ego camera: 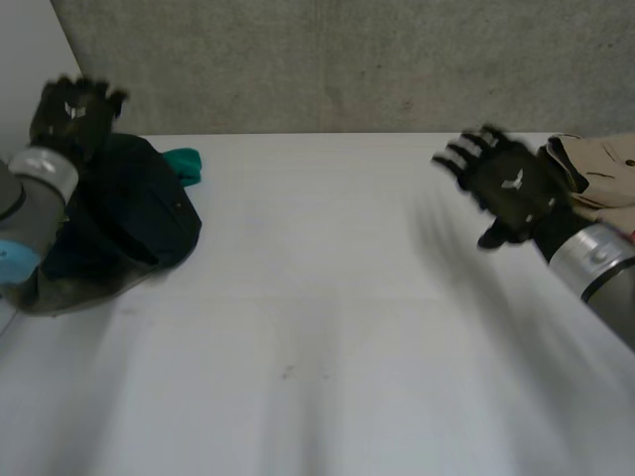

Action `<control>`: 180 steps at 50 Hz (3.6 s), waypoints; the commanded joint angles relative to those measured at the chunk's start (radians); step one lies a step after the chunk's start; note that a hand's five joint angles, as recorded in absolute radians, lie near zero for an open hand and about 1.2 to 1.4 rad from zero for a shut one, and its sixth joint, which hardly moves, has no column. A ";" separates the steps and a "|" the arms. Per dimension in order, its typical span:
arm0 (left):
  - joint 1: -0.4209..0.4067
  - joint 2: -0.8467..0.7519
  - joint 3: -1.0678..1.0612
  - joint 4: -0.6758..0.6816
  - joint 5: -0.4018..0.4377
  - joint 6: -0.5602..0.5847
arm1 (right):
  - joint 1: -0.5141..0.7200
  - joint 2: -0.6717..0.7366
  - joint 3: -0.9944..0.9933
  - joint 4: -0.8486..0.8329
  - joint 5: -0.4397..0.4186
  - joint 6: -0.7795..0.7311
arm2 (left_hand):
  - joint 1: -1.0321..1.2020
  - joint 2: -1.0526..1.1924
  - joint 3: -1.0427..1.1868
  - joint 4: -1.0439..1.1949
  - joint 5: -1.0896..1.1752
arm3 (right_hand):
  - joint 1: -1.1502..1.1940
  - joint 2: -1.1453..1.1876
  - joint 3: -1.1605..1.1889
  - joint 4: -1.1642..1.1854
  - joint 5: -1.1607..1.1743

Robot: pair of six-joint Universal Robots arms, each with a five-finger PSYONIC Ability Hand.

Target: Fold the laundry.

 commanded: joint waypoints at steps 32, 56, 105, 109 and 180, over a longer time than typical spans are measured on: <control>-0.582 0.149 -0.032 -0.013 0.028 -0.559 | -0.017 -0.115 0.052 0.171 0.261 0.046 | 1.207 1.190 1.184 1.193 1.174 | -0.058 -0.040 -0.039 -0.040 -0.043; -0.661 0.268 -0.119 -0.025 0.004 -0.538 | -0.026 -0.133 0.048 0.238 0.269 0.089 | 0.024 0.008 0.002 0.010 -0.009 | -0.058 -0.040 -0.039 -0.040 -0.043; -0.314 -0.436 0.248 0.148 0.232 -0.012 | 0.703 0.318 -0.339 0.235 0.564 0.293 | 1.207 1.190 1.184 1.193 1.174 | 1.163 1.182 1.183 1.182 1.178; -0.323 -0.413 0.209 0.244 0.176 -0.013 | 0.698 0.186 -0.317 0.246 0.564 0.293 | 1.207 1.190 1.184 1.193 1.174 | 1.163 1.182 1.183 1.182 1.178; -0.416 -0.227 0.398 0.334 -0.053 -0.194 | 0.249 0.430 -0.785 0.097 0.584 0.264 | -0.015 -0.031 -0.037 -0.029 -0.048 | -0.058 -0.040 -0.039 -0.040 -0.043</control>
